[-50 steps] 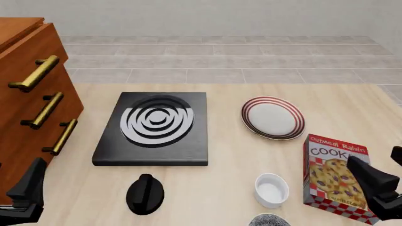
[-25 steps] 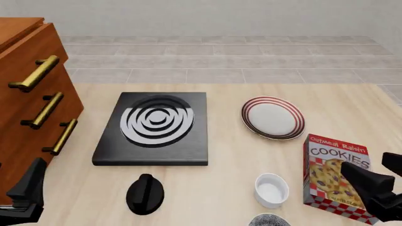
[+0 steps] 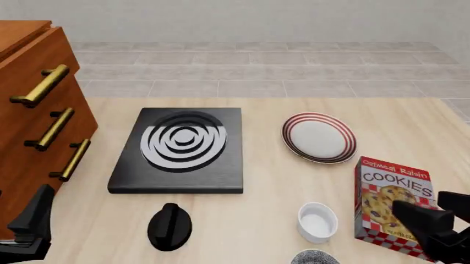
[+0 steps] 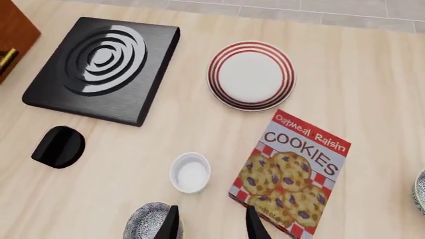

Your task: Pick the akita bowl next to the ramekin and place it on the plate.

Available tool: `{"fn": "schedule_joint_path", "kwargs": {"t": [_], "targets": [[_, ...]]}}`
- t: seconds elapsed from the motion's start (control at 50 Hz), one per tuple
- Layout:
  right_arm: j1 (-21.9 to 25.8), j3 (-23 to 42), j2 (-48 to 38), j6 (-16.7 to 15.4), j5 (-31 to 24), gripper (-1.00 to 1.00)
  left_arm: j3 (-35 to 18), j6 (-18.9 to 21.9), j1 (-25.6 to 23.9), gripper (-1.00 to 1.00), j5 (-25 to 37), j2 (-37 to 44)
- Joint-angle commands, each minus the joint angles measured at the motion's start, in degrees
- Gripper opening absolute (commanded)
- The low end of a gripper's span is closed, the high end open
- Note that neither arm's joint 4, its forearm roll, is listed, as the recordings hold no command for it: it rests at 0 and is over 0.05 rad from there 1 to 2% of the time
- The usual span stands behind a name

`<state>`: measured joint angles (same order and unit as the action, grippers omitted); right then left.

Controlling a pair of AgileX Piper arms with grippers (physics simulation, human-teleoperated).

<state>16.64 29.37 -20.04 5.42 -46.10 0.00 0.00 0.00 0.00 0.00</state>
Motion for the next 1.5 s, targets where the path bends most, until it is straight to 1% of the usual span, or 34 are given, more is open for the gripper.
{"fn": "schedule_joint_path", "kwargs": {"t": [0.02, 0.06, 0.08, 0.14, 0.16, 0.34, 0.5, 0.64, 0.8, 0.84, 1.0, 1.06, 1.16, 1.5], "targets": [[0.9, 0.1, -1.5, 2.6, -2.3, 1.00, 0.0, 0.0, 0.0, 1.00, 0.0, 0.0], [1.0, -0.7, -1.9, 2.8, -2.5, 1.00, 0.0, 0.0, 0.0, 1.00, 0.0, 0.0], [1.3, -1.2, -2.3, 3.4, -2.5, 1.00, 0.0, 0.0, 0.0, 1.00, 0.0, 0.0], [1.2, -1.6, -2.6, 2.8, -2.5, 1.00, 0.0, 0.0, 0.0, 1.00, 0.0, 0.0], [1.1, -1.7, -2.9, 3.0, -2.4, 1.00, 0.0, 0.0, 0.0, 1.00, 0.0, 0.0], [2.8, -2.6, -3.1, 6.0, -2.9, 1.00, 0.0, 0.0, 0.0, 1.00, 0.0, 0.0], [5.9, -2.6, -3.8, 8.5, -3.5, 1.00, 0.0, 0.0, 0.0, 1.00, 0.0, 0.0], [7.0, -2.0, -4.1, 8.8, -4.1, 1.00, 0.0, 0.0, 0.0, 1.00, 0.0, 0.0], [8.7, -2.6, -4.4, 9.9, -3.9, 1.00, 0.0, 0.0, 0.0, 1.00, 0.0, 0.0], [8.8, -2.6, -4.5, 9.6, -3.8, 1.00, 0.0, 0.0, 0.0, 1.00, 0.0, 0.0], [10.6, -3.0, -4.2, 10.6, -4.3, 1.00, 0.0, 0.0, 0.0, 1.00, 0.0, 0.0], [11.6, -3.4, -4.5, 11.3, -4.2, 1.00, 0.0, 0.0, 0.0, 1.00, 0.0, 0.0], [12.4, -4.2, -4.4, 11.7, -3.9, 1.00, 0.0, 0.0, 0.0, 1.00, 0.0, 0.0], [13.8, -7.5, -4.5, 13.1, -2.0, 1.00, 0.0, 0.0, 0.0, 1.00, 0.0, 0.0]]}}
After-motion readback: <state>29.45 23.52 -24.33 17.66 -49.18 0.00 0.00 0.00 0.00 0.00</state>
